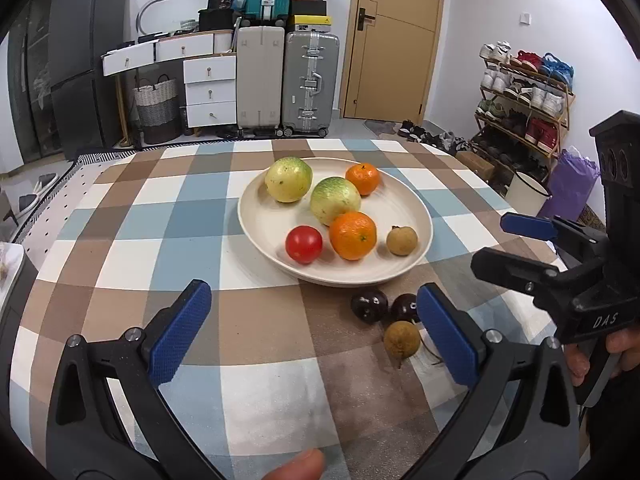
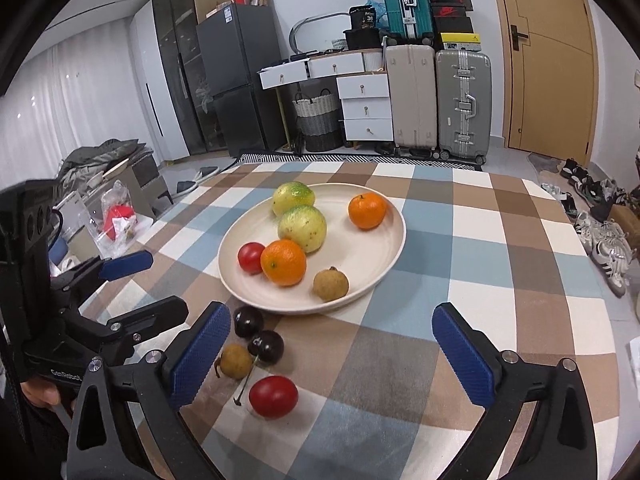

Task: Organize fruits
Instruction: 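Grasp the second red tomato with the right gripper while the left gripper approaches the yellow pear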

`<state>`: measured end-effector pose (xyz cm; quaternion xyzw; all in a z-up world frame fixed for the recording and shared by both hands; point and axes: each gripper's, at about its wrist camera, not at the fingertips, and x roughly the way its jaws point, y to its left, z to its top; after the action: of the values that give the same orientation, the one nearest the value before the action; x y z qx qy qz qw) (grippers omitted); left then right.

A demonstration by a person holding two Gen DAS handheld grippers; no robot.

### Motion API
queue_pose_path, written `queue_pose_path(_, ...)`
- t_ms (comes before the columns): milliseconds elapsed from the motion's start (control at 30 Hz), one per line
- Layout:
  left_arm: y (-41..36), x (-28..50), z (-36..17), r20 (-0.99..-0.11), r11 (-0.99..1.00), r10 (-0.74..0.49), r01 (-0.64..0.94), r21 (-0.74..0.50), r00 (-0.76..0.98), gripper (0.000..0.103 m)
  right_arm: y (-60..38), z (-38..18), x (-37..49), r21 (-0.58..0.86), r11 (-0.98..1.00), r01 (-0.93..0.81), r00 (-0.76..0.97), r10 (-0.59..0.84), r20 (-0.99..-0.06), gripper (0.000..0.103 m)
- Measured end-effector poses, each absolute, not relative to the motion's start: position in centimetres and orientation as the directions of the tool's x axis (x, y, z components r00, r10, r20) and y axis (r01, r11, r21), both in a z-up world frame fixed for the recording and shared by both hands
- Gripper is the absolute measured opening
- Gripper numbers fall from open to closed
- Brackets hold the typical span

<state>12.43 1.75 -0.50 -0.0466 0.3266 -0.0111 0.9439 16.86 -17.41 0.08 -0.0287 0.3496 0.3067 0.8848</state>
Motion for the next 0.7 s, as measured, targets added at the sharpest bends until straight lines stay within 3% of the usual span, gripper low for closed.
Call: queue_pose_path(700, -0.3, 12.6, -1.8, -0.682, 0.997, -0.080, 0.062, -0.051, 0.727, 0.102, -18.5, -2.2, 15.8, 0.155, 0.795, -0.586, 0.476, 0.492, -0.729, 0.103)
